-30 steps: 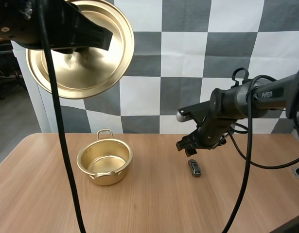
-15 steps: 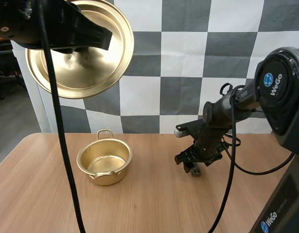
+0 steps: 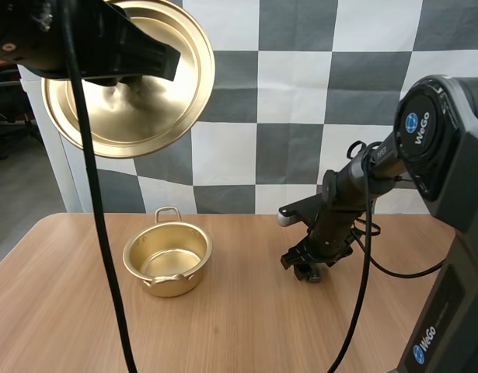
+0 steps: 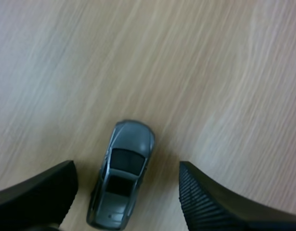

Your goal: Open the pot, put the car inside, and close it

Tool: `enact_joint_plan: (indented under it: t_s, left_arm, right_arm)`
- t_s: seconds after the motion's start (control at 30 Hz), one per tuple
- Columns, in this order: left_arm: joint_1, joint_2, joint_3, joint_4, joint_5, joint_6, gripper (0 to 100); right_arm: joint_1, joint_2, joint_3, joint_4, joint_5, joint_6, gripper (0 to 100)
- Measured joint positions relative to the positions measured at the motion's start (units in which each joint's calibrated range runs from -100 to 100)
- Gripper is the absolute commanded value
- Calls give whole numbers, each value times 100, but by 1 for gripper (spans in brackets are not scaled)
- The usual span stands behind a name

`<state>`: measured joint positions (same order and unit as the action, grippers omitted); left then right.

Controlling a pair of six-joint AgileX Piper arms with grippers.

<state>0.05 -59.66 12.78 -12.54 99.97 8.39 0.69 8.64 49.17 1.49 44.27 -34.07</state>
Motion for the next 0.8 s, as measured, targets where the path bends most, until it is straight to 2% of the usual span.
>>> enact_joint_plan:
  t_s: [0.1,0.13,0.17,0.2,0.23,0.27,0.6,0.8]
  left_arm:
    - [0,0,0,0,0,0,0]
    - [0,0,0,0,0,0,0]
    - [0,0,0,0,0,0,0]
    - [0,0,0,0,0,0,0]
    - [0,0,0,0,0,0,0]
    - [0,0,0,0,0,0,0]
    - [0,0,0,0,0,0,0]
    - [0,0,0,0,0,0,0]
  right_arm:
    - [0,74,-12,0,-1,-38,100]
    - [0,74,-12,15,15,-68,92]
    - [0,83,-12,15,15,-89,69]
    - [0,83,-12,15,15,-89,39]
    - [0,83,-12,22,70,-98,6]
    - [0,88,-12,22,124,-102,0]
    - [0,88,-12,30,372,-77,0]
    - [0,-155,-168,43,1102,-367,0]
